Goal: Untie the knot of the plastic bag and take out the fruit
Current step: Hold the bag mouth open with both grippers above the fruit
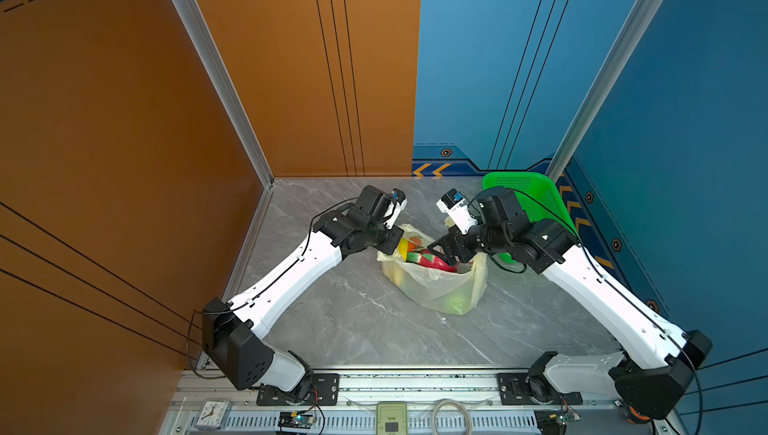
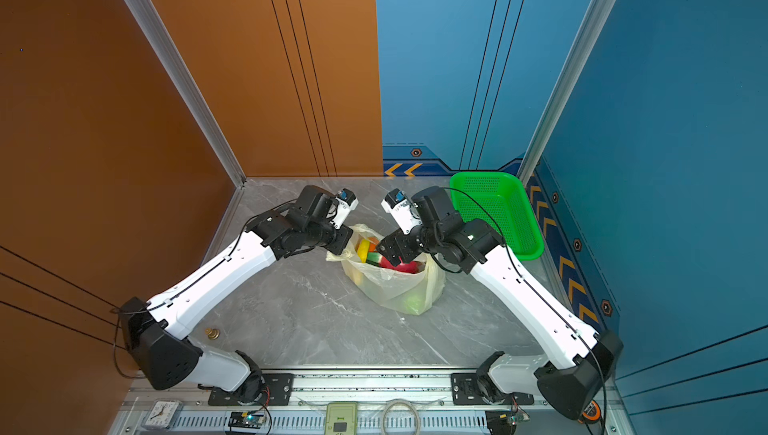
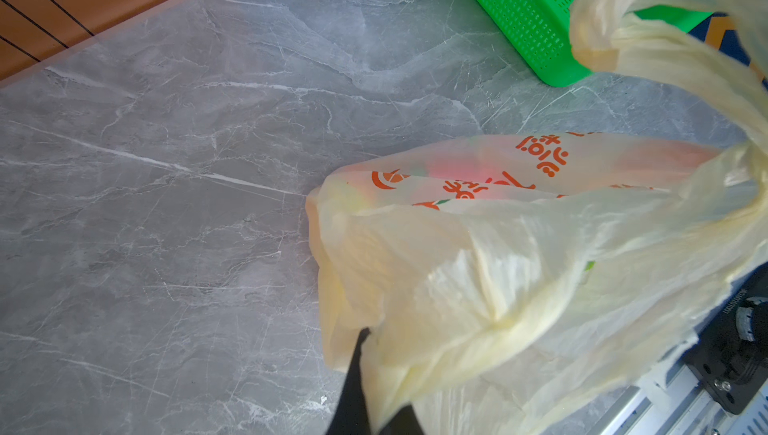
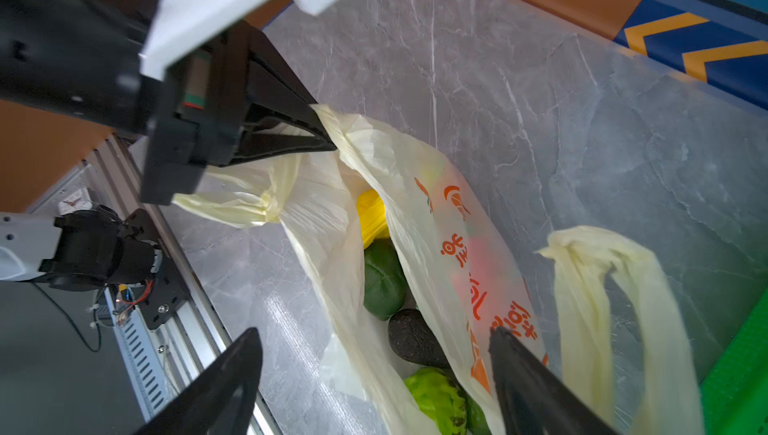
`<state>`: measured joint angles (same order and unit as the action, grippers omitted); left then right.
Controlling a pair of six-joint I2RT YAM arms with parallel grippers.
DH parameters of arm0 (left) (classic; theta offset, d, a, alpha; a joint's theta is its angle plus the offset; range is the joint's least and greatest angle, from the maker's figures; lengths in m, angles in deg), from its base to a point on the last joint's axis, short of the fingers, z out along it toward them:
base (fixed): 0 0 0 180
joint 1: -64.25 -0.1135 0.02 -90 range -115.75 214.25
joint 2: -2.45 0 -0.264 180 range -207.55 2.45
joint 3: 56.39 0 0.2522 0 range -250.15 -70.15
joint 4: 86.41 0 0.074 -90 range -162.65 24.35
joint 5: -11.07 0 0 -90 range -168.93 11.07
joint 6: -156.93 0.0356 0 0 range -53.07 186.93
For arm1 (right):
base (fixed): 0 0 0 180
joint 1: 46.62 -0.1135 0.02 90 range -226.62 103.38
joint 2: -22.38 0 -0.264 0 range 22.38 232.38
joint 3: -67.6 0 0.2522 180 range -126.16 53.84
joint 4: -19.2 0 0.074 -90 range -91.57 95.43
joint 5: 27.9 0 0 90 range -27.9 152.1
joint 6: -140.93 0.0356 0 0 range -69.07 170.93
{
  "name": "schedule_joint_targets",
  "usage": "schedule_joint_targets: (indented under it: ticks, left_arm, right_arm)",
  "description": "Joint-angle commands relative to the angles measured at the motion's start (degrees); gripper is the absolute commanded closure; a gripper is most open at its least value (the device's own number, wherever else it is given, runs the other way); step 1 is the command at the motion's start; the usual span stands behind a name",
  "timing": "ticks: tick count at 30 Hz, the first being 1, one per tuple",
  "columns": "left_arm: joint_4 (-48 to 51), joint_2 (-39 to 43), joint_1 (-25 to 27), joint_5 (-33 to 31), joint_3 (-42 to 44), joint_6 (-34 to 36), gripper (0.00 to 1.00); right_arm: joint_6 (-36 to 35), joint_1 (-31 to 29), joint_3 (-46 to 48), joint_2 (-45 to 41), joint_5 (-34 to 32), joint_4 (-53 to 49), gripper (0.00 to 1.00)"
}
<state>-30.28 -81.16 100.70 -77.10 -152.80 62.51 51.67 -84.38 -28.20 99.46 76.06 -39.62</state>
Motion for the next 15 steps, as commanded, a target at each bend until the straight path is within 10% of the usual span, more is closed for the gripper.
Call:
schedule_joint_targets:
  ticks: [1,7,13,15]
  left_arm:
    - [0.9,2.9,0.4,1.0,-0.3,-0.8,1.0]
    - [0.9,4.7,0.3,1.8,0.7,-0.1,1.0]
    - [0.5,5.2,0.4,2.1,2.1,0.0,0.99]
    - [0.1,5.3,0.5,2.1,2.4,-0.2,0.59]
  right_arm:
    - [-3.4,-1.1,0.3,2.4,-6.8,2.9,0.14]
    - [-4.9,-1.5,2.5,7.9,-16.7,6.9,0.31]
    - [-4.8,0.5,1.9,8.9,-18.6,7.9,0.83]
    - [-4.7,0.8,1.6,8.2,-17.5,8.0,0.96]
